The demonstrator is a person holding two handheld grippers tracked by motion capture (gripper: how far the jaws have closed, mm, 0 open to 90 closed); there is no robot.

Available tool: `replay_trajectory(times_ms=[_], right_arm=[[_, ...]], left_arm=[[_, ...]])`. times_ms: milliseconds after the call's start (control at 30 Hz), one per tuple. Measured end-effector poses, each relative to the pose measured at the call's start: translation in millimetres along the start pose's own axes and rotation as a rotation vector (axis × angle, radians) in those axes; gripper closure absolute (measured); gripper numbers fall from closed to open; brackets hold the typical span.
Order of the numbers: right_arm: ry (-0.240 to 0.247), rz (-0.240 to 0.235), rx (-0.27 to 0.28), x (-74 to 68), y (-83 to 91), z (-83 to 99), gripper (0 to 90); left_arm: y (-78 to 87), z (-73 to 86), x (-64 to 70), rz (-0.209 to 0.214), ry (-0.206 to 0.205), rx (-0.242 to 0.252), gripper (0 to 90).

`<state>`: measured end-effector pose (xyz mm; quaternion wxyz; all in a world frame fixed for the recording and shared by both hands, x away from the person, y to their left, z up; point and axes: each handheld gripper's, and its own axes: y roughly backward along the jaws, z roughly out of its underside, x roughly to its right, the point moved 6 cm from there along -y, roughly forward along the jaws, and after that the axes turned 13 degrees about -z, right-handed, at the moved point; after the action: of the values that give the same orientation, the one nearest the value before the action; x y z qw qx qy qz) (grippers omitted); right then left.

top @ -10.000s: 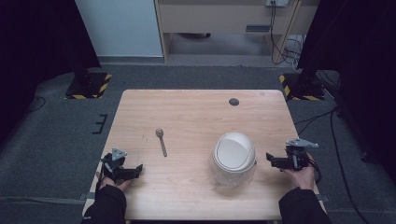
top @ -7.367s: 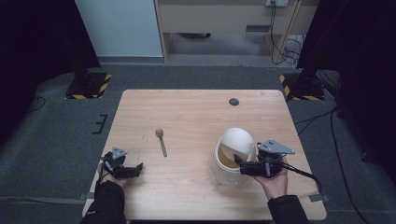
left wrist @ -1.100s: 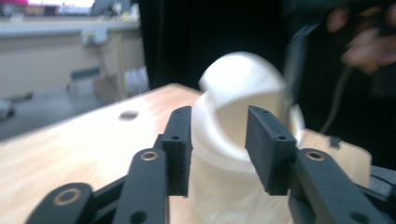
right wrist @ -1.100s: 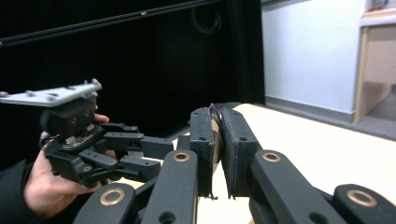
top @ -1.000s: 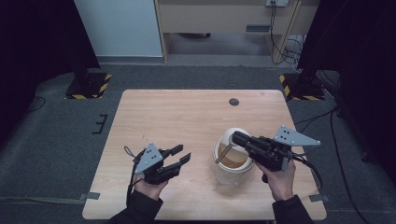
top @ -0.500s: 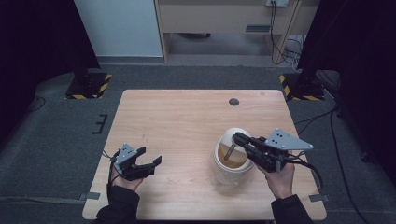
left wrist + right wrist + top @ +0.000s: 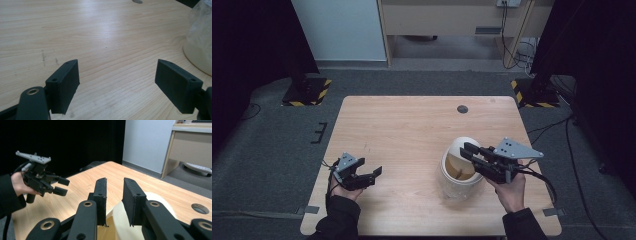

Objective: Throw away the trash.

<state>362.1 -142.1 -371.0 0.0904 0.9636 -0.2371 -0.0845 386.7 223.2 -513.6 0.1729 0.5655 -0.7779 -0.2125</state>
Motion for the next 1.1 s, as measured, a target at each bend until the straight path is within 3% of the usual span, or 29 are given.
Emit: replay_trajectory(times_ms=[167,300,533,667,800,933,1100], right_arm=[[-0.014,0.046,0.052,12.9,20.4,-6.4,68.0],[-0.037,0.114,0.082,30.0,38.2,-3.3,59.8],[-0.081,0.25,0.062,68.8,60.6,25.6,42.5],[-0.116,0.302,-0.002,90.6,63.3,55.6,25.5],[-0.18,0.325,-0.075,107.9,62.8,89.4,17.0],[-0.239,0.347,-0.15,121.0,63.8,120.7,10.1],[-0.297,0.36,-0.296,132.2,64.6,153.1,3.5]], left_arm=[[-2.0,2.1,-7.8,-0.015,0.01,-0.011,17.5],[-5.3,5.7,-10.8,-0.009,-0.003,-0.035,15.9],[-11.7,10.9,-16.9,-0.009,-0.037,-0.07,13.8],[-16.1,16.1,-21.9,-0.021,-0.053,-0.107,11.9],[-21.8,24.5,-27.0,-0.032,-0.054,-0.168,10.7],[-24.5,28.4,-29.6,-0.041,-0.062,-0.194,10.4],[-27.4,33.2,-31.8,-0.06,-0.068,-0.22,9.7]])
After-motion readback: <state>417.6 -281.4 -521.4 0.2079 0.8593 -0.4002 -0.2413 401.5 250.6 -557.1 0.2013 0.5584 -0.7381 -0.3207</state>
